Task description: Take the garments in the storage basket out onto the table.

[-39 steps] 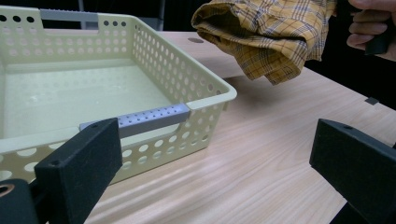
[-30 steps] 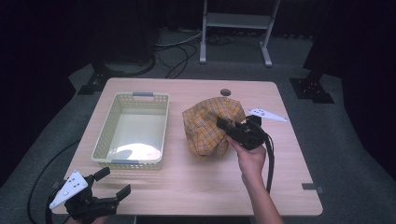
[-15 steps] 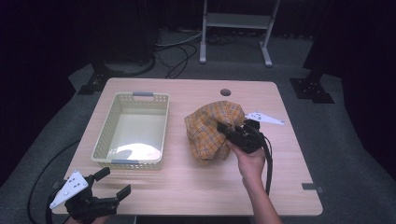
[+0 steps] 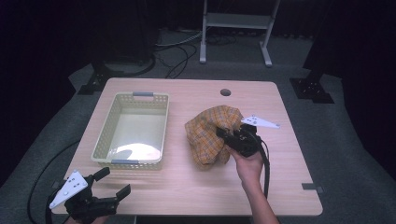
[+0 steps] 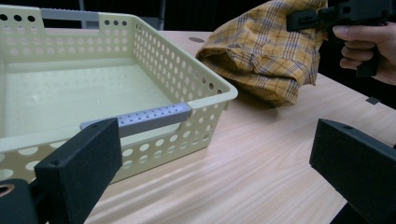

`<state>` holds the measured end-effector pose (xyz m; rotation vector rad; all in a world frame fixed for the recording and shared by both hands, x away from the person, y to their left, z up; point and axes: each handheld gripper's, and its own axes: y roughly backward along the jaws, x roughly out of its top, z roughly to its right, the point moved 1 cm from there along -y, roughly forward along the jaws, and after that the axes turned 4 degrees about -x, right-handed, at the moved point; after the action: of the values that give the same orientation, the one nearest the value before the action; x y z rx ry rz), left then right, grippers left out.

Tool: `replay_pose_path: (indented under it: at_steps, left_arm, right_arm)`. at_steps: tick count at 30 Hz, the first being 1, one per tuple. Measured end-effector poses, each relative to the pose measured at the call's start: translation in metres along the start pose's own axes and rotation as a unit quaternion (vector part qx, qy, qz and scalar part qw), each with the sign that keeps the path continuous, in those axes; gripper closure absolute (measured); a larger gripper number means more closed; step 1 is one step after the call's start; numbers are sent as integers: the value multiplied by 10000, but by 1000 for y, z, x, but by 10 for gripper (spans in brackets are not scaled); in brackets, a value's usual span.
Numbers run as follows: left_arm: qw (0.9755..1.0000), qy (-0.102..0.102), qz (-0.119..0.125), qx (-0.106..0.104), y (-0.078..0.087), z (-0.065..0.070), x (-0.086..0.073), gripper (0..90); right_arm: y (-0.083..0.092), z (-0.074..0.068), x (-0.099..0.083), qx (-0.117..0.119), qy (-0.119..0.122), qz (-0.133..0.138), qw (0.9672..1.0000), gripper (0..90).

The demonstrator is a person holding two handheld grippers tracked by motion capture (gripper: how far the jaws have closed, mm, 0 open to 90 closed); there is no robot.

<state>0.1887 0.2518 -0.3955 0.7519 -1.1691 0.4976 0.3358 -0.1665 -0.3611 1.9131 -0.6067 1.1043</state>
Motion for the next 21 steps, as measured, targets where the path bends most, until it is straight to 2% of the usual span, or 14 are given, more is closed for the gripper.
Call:
replay_pose_path:
  at_steps: [8,21]
  left_arm:
    - [10000,14,12,-2,0,0,0,23]
    - [10000,8,34,1,1,0,1,24]
  right_arm:
    - [-3,0,-7,-63,99,-56,9999,699]
    - [-7,4,-18,-39,40,-149,9999,696]
